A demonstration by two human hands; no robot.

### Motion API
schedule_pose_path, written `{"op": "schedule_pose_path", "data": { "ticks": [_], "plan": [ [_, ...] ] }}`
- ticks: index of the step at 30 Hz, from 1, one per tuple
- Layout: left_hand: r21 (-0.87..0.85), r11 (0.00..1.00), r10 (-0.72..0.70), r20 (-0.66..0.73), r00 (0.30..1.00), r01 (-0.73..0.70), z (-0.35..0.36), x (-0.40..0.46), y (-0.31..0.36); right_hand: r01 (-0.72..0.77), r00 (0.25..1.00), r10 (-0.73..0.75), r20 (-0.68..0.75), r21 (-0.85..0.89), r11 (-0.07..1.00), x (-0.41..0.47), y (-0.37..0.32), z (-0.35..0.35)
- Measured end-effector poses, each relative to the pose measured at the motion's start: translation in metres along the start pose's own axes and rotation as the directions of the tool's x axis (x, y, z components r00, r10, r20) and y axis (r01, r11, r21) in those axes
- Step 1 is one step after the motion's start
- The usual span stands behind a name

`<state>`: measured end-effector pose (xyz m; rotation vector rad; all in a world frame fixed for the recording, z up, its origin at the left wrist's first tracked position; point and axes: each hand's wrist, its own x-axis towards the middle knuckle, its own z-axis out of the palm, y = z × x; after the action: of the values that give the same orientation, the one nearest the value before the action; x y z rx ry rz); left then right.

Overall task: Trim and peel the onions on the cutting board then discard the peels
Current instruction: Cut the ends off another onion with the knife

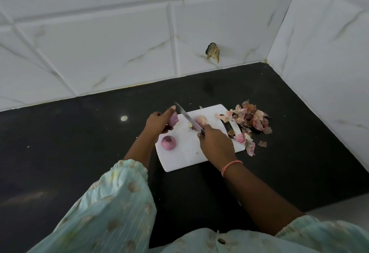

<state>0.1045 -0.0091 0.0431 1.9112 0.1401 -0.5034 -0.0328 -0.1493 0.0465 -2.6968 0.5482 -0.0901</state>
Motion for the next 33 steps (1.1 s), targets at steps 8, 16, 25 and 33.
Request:
{"op": "schedule_pose_path", "data": {
  "ticks": [8,16,25,33],
  "plan": [
    [-0.163,0.986,0.026,0.059,0.998,-0.016,-0.001,0.0,0.006,-0.022,0.997,0.035,-0.067,0.187,0.982,0.004,0.001,-0.006],
    [0.398,0.908,0.172,-0.066,0.983,-0.132,0.014,0.006,-0.007,-0.149,0.986,0.099,0.134,0.442,0.885,0.004,-0.008,0.001],
    [0.557,0.826,0.146,-0.062,0.987,-0.087,0.02,0.014,-0.009,-0.204,0.97,0.097,0.223,0.529,0.824,-0.002,-0.015,0.017],
    [0.609,0.769,0.188,0.072,0.98,-0.192,-0.001,0.018,-0.01,-0.125,0.972,0.028,0.232,0.415,0.901,-0.002,-0.019,0.022]
  ]
}}
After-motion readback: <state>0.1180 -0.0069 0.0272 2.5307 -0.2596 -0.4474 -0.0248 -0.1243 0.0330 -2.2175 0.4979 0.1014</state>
